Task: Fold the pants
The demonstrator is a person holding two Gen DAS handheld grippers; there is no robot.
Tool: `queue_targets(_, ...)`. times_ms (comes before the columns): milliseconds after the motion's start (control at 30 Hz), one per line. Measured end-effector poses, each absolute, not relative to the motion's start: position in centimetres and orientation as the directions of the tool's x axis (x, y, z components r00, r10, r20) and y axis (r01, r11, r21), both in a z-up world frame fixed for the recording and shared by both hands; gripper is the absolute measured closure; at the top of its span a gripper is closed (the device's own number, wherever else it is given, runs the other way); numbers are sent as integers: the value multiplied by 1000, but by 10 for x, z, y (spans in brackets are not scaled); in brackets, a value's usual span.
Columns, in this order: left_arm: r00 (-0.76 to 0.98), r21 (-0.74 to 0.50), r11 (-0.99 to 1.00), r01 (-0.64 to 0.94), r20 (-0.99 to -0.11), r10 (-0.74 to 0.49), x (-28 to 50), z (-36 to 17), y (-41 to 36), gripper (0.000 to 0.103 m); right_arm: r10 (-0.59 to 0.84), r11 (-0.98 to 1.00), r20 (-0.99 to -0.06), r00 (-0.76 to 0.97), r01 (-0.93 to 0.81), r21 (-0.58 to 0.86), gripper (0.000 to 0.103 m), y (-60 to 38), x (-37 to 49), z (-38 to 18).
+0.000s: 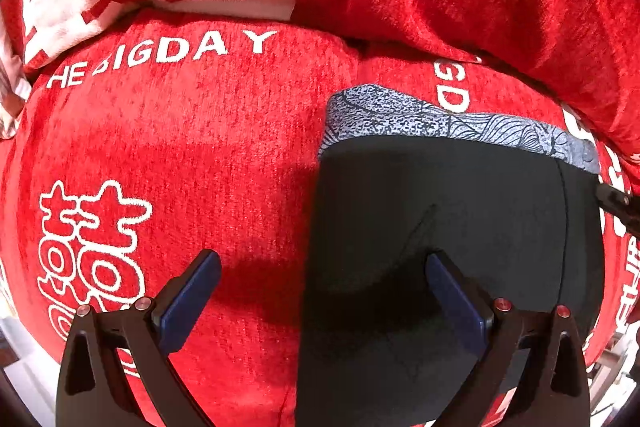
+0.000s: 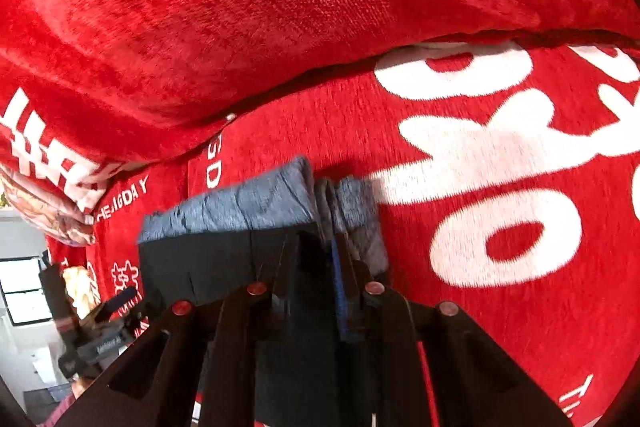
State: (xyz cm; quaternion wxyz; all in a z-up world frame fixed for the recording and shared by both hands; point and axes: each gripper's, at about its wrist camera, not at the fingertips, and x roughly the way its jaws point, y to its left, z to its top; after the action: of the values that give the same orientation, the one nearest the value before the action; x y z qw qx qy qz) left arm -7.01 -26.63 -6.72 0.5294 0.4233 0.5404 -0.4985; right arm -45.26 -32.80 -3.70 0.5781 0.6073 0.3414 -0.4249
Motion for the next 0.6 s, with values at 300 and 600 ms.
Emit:
queue_targets(300,-77,-86,135,987,-995,-70,-71,-69,-269,0,-79,-142,-908,412,897,419,40,-289,-472,-26)
queue_targets(600,-65,-74,134,988,-995,-71,-74,-66,-266,0,-61,-171,-881,469,865,472,30,-281,-480,-33)
